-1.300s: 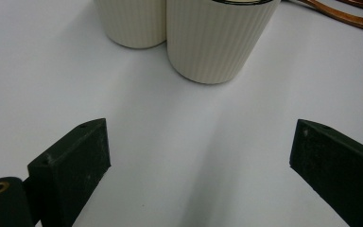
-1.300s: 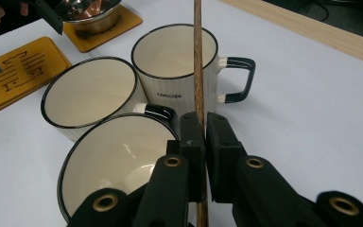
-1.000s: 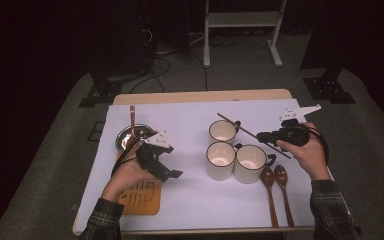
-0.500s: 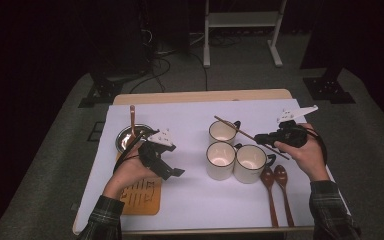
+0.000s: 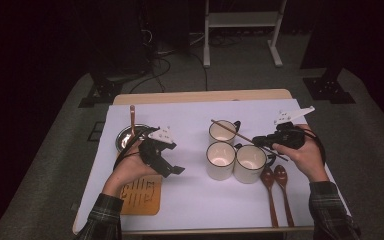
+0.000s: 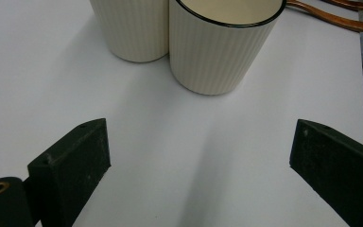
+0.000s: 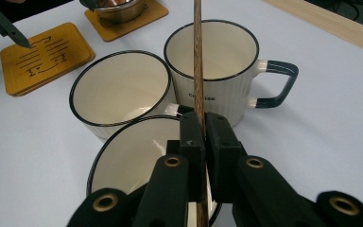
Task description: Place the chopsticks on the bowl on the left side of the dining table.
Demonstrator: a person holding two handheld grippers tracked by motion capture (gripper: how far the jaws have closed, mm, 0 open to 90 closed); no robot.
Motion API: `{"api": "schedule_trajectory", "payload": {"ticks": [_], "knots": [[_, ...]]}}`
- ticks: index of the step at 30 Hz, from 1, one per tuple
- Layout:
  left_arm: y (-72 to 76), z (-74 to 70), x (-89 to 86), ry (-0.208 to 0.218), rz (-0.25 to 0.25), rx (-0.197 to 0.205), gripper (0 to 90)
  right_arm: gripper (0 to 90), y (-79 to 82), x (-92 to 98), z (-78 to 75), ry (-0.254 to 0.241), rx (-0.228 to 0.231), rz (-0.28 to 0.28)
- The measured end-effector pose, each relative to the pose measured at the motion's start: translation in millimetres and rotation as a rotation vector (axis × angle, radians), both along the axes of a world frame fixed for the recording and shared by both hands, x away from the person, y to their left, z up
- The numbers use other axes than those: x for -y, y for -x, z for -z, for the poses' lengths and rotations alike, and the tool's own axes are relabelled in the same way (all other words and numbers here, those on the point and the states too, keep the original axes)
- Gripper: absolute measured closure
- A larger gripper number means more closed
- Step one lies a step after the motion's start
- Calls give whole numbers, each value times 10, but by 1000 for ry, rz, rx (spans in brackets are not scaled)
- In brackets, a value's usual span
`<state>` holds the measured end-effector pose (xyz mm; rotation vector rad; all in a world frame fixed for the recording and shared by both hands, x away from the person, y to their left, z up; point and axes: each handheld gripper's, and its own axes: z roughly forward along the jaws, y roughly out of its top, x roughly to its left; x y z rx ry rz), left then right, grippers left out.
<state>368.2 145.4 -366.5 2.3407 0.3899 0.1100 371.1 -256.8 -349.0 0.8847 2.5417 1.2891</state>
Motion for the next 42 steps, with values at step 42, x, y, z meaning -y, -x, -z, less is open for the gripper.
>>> {"api": "schedule_trajectory", "payload": {"ticks": [42], "knots": [[-59, -67, -41, 15, 11, 3, 50, 854, -29, -357, 11, 40, -20, -161]]}}
